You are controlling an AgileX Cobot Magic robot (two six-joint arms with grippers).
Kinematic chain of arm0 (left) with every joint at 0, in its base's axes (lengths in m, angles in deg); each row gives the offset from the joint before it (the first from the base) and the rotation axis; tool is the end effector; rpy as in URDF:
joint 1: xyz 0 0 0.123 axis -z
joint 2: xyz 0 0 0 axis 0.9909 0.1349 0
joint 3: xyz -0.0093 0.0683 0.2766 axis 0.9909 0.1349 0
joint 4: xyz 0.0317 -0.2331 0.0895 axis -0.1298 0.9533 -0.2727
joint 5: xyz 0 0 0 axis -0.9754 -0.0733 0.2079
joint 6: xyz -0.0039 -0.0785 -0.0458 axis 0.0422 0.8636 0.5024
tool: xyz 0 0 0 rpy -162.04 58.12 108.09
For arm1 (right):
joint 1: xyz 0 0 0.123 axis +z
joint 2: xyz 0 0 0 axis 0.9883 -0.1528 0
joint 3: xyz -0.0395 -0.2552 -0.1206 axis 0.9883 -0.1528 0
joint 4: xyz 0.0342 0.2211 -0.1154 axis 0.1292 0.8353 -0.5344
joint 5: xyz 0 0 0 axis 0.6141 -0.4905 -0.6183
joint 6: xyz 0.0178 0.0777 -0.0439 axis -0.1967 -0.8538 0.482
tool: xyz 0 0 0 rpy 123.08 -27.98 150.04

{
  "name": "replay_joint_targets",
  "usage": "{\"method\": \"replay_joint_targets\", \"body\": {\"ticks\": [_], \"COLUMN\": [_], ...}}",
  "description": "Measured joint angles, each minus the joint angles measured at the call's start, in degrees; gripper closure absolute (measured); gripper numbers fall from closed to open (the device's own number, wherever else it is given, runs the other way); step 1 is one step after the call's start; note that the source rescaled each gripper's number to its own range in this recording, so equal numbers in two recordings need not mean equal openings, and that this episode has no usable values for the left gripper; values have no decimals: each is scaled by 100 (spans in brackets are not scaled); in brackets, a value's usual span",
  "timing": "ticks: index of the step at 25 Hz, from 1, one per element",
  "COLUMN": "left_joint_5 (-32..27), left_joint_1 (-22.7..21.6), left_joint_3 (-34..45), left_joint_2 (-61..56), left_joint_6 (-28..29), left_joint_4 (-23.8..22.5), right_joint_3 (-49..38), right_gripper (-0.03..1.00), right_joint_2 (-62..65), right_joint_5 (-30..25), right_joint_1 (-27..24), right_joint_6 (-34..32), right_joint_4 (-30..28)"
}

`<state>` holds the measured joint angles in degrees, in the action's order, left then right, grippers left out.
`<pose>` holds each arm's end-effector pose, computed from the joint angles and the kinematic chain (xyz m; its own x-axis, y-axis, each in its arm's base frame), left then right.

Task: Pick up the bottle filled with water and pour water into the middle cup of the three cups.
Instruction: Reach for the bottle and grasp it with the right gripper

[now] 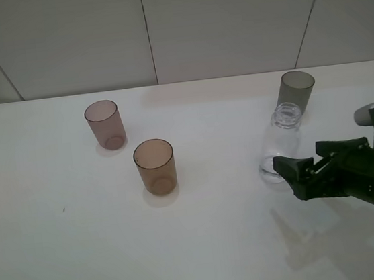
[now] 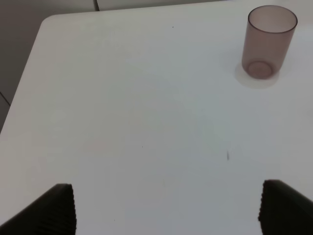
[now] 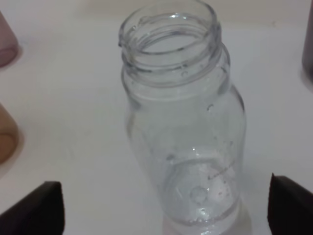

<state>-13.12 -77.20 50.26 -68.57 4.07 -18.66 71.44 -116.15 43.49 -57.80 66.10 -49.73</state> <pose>-0.0053 0.0089 0.2790 -0.4353 0.0745 -0.8972 0.0197 0.9971 0.0733 0.1485 0.0679 0.1250 -0.5033 -0.0366 -0.8633 -0.3466 0.9237 0.1630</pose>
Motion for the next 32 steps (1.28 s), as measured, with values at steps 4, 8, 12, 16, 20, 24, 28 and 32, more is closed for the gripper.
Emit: {"method": "replay_joint_targets", "body": {"ticks": [4,8,12,16,20,24,28,32], "left_joint_5": [0,0,0,0,0,0,0,0], "left_joint_1": [0,0,0,0,0,0,0,0], "left_joint_3": [0,0,0,0,0,0,0,0], "left_joint_2": [0,0,0,0,0,0,0,0], "left_joint_6": [0,0,0,0,0,0,0,0], "left_joint_4": [0,0,0,0,0,0,0,0], "right_joint_3": [-107,-92,-74,34,145,306,467,597], "right_gripper": [16,16,16,16,16,16,16,16], "right_joint_2": [-1191,-2302,-2873,-2956,-2958,-2962,-2968,-2968], "right_joint_5": [1474,1974,2006,2037,2049,2053,2068,2068], "right_joint_1": [0,0,0,0,0,0,0,0], "right_joint_6": [0,131,589,854,996,1071,1088,1139], "right_joint_4": [83,272,308,319,338,429,429,460]}}
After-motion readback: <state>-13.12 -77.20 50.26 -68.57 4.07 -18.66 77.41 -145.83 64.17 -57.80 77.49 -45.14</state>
